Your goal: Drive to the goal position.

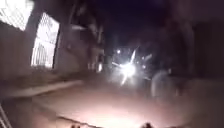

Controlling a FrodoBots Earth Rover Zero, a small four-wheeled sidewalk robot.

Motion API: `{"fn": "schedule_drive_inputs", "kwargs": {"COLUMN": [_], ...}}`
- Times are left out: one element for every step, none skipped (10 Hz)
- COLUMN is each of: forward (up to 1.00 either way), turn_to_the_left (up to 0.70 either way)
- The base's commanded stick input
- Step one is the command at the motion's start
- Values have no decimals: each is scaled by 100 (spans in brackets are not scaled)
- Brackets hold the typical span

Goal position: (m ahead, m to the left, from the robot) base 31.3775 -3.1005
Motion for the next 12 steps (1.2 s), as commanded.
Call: {"fn": "schedule_drive_inputs", "kwargs": {"forward": [85,85,85,85,85,85,85,85,85,85,85,85], "turn_to_the_left": [0,0,-10,-33,-34,-33,-24,-4,0,0,0,0]}}
